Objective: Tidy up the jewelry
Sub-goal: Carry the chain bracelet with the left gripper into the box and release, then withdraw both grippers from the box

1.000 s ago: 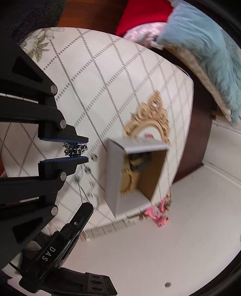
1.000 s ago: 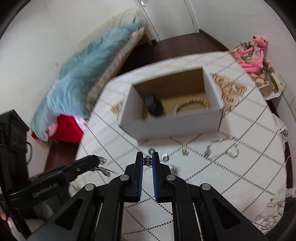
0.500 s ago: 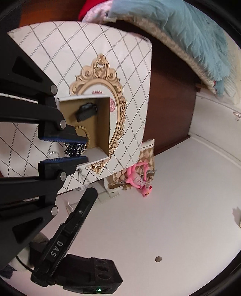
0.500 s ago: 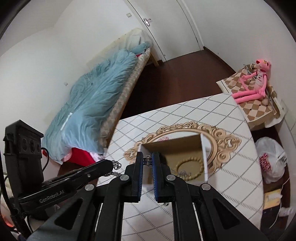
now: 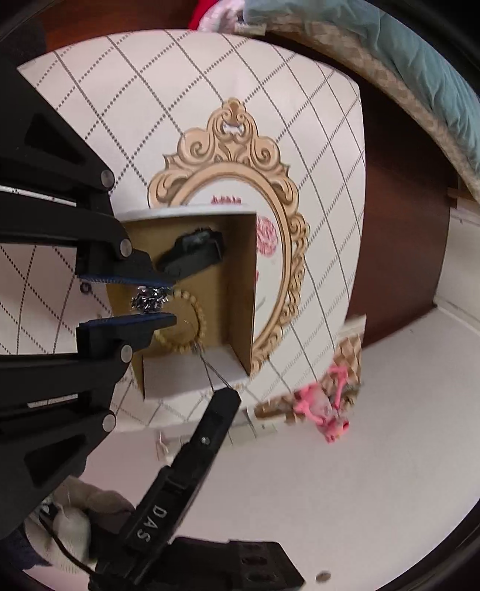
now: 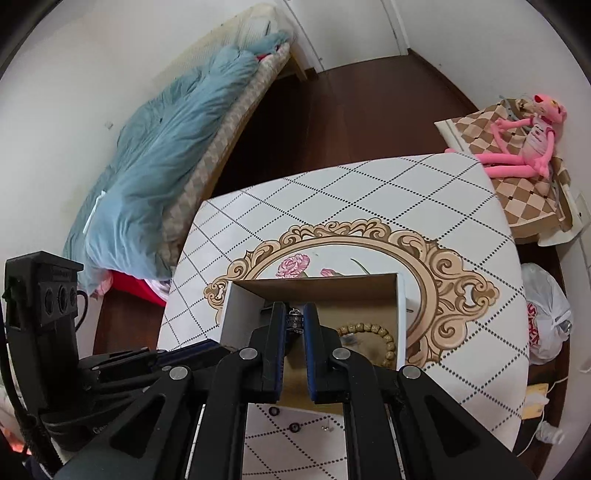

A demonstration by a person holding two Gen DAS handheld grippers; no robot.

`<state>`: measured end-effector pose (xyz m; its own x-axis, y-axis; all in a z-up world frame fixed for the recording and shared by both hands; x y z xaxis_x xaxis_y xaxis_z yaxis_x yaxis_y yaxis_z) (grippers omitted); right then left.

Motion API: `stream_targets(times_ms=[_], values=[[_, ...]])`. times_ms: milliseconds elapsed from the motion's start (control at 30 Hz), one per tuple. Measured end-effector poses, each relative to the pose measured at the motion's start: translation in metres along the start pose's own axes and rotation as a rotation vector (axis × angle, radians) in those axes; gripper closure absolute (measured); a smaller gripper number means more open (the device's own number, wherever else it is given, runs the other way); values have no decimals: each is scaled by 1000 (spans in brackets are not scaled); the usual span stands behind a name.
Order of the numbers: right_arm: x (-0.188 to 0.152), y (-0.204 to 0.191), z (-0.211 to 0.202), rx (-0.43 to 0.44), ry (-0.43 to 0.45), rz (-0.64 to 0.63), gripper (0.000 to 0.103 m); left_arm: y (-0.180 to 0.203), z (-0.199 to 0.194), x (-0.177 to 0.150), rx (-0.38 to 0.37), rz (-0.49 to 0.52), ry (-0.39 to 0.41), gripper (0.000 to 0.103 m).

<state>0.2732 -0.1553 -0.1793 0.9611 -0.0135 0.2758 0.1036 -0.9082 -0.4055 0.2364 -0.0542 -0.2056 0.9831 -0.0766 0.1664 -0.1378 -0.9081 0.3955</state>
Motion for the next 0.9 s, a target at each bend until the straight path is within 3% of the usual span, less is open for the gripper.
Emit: stream_targets(times_ms=[100,133,200,233,267,300,367,433,467,533,600,700,900], values=[[7,1,12,-12,-43,-12,93,-6,-1,5,59,-7,12,87],[8,2,17,-19,-66,-10,93,-9,-2,7,83,-14,15,80],[12,10,25,-50,-88,9,92,-16,-4,11,133,-20,29,59],[13,11,27,-63,-100,8,91,-19,-6,13,166,-25,41,38],[13,16,30,-83,-112,16,81,-23,-8,14,189,-28,55,31],[12,20,31,-106,-112,20,62,-25,-11,15,204,-28,71,31],[10,26,30,-139,-106,26,41,-30,-15,16,248,-24,91,31],[6,32,27,-185,-99,26,39,-38,-18,14,318,-23,110,30],[3,35,26,-205,-96,26,39,-41,-19,14,330,-23,115,24],[-5,40,24,-261,-97,25,28,-47,-19,11,367,-26,127,5],[-16,45,23,-327,-98,24,9,-52,-20,6,412,-24,142,2],[-35,50,24,-415,-109,10,8,-55,-19,-2,446,-28,148,2],[-61,47,25,-457,-103,8,4,-51,-21,-17,452,-34,151,2]])
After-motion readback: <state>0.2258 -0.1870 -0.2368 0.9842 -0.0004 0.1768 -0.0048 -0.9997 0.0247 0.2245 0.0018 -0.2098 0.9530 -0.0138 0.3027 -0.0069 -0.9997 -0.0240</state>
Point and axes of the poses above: each gripper's, at about its wrist camera, not at the fingertips, and z roughly the way its jaws point, y to its right, x to its top, the point moved 9 cm from there along z, roughly the way its jaws point, and after that the axes turned 9 degrees about -y, right-handed, at the moved point
